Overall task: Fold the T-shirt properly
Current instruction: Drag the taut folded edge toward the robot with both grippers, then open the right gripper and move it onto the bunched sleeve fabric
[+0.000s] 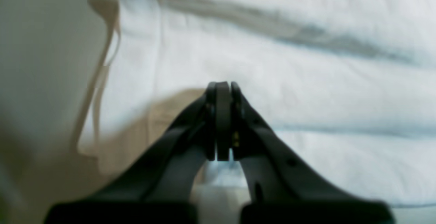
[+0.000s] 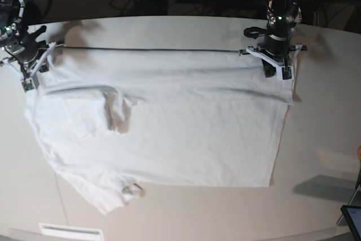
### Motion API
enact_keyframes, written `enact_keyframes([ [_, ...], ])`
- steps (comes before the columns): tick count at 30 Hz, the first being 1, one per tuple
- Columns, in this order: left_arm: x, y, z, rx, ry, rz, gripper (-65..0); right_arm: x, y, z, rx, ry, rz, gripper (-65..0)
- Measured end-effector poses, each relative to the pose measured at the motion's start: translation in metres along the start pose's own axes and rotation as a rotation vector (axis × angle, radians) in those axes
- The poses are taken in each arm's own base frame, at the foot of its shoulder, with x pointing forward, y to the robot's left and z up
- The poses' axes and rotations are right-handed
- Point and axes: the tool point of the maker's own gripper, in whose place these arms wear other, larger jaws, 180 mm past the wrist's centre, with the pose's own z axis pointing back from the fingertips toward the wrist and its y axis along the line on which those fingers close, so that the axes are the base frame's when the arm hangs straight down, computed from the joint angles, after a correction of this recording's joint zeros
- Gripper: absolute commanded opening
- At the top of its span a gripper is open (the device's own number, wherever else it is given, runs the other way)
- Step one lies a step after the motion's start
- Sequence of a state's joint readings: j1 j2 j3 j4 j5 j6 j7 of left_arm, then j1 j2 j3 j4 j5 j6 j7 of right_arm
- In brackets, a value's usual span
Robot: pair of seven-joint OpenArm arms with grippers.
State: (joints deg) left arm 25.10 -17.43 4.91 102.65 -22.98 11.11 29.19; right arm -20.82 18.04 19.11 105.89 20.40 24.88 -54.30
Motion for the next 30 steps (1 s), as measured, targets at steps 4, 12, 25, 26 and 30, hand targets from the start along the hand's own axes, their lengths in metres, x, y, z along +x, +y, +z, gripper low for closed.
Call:
enact_keyframes([
  [4, 0.001, 0.007, 0.000, 0.017, -0.004, 0.012, -65.0, 0.001, -0.001, 0.000, -0.003, 0.003, 0.000, -65.0],
  [12, -0.006, 0.034, -0.003, 0.095, 0.009, 0.031, -65.0, -0.011, -0.001, -0.009, 0.010, 0.033, -0.024, -65.0],
  [25, -0.025, 0.037, 0.015, 0.093, 0.037, 0.011, -65.0, -0.031, 0.004, -0.014, 0.017, 0.056, -0.068, -65.0],
  [26, -0.024, 0.038, 0.015, 0.094, 0.036, 0.009, -65.0, -0.031, 0.005, -0.013, 0.018, 0.057, -0.066, -65.0],
  [30, -0.018, 0.034, 0.021, 0.082, 0.037, 0.011, -65.0, -0.029, 0.012, -0.006, 0.020, 0.065, -0.051, -65.0],
])
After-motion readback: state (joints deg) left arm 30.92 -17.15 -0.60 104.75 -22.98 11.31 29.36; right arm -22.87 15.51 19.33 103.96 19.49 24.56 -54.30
